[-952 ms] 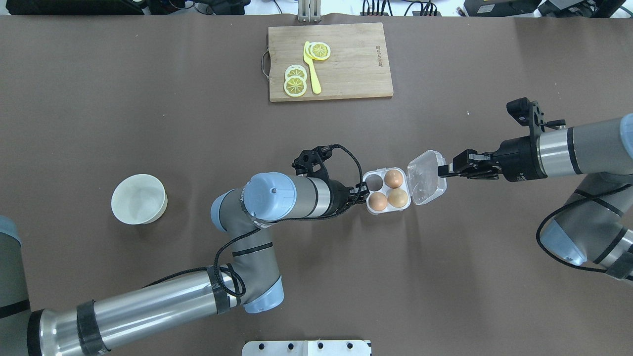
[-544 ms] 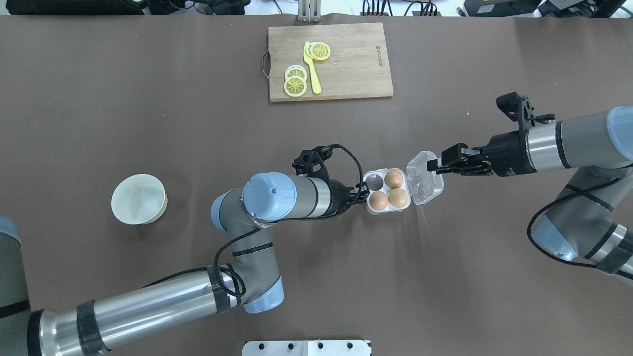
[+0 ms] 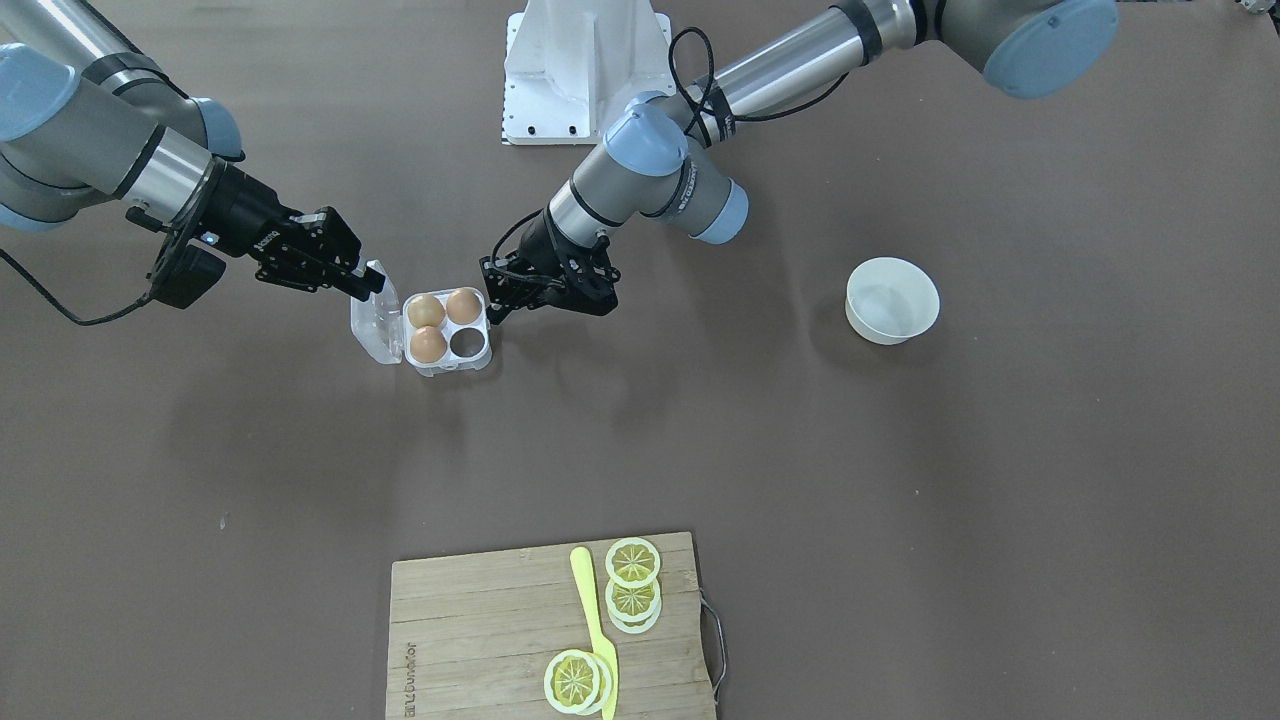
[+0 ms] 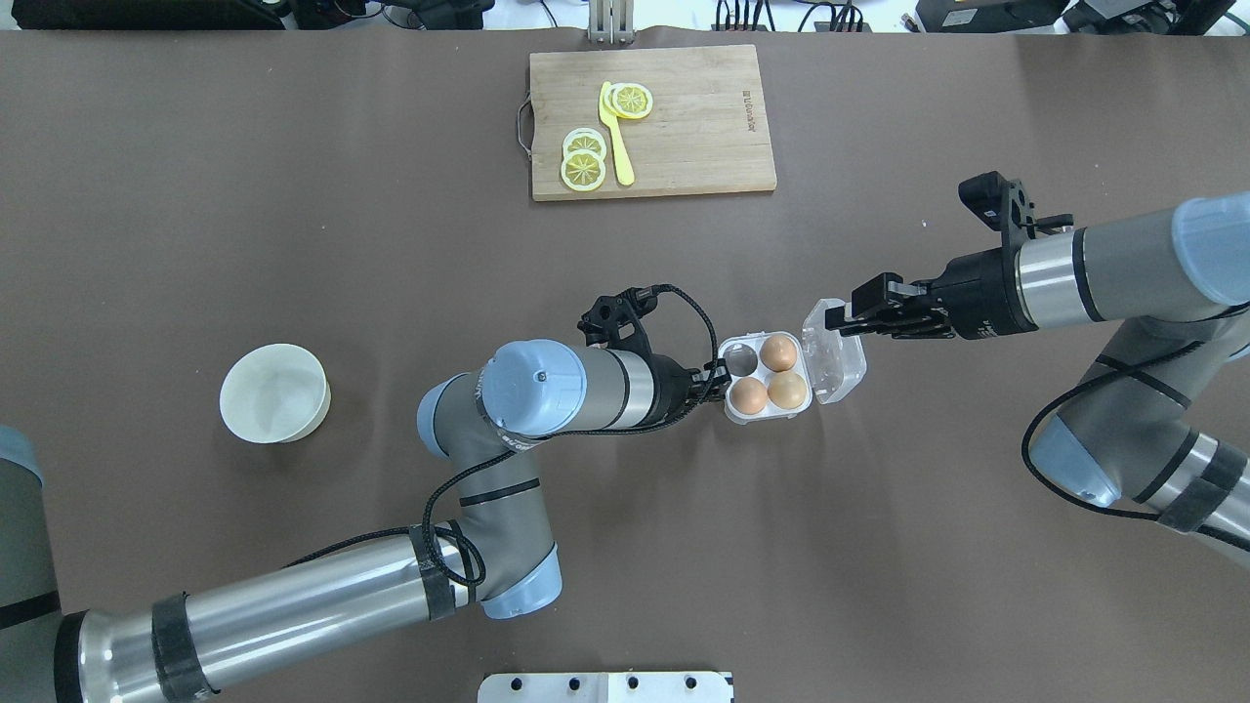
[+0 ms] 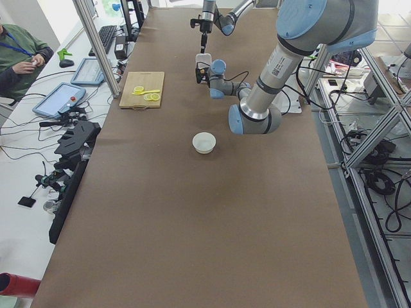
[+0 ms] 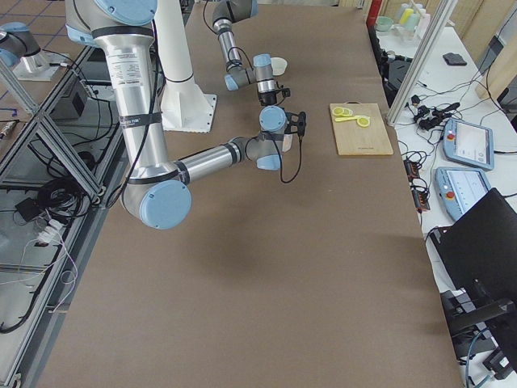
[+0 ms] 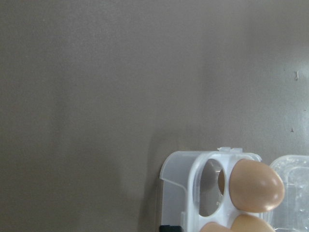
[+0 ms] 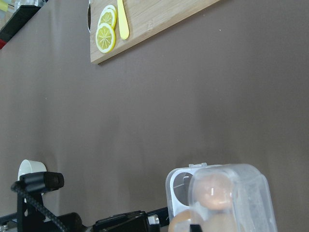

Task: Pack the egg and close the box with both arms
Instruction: 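Push the clear lid down over the eggs with the right gripper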

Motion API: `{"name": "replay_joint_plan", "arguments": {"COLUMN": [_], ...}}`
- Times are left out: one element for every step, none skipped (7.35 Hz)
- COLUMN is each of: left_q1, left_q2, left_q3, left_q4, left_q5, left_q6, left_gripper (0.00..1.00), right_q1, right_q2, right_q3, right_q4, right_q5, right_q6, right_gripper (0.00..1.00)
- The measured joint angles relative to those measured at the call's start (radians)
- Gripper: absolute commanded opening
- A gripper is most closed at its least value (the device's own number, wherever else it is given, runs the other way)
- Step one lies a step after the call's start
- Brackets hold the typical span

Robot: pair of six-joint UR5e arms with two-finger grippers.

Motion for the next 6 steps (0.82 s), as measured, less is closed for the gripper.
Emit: {"name": "replay_joint_plan", "arguments": {"left_q1": [0.0, 0.0, 0.0, 0.0, 0.0, -0.001], "left_q2": [-0.001, -0.001, -0.001, -0.001, 0.0, 0.001], "left_q3": [-0.001, -0.003, -0.004, -0.005, -0.005, -0.006], "left_q4": [0.0, 0.0, 0.0, 0.0, -0.001, -0.002], "left_q5": [0.0, 0.0, 0.0, 0.0, 0.0, 0.0], "left_q6": [0.0, -0.001, -0.001, -0.002, -0.002, -0.002], "left_gripper": [0.0, 0.0, 0.0, 0.0, 0.0, 0.0], "right_q1": [-0.008, -0.019, -0.031, -0.04, -0.049, -0.062], "right_q2": [0.001, 0.002, 0.007, 0.017, 0.026, 0.032], "right_q3": [0.0, 0.0, 0.0, 0.0, 0.0, 0.0], "right_q4": [-0.001, -0.001, -0.002, -0.005, -0.009, -0.011], "right_q5": [-0.009, -0.023, -0.037, -0.045, -0.055, -0.07], "right_q6": [0.0, 0.0, 0.0, 0.005, 0.014, 0.019], "right_gripper": [0.32, 0.32, 0.32, 0.32, 0.32, 0.32]}}
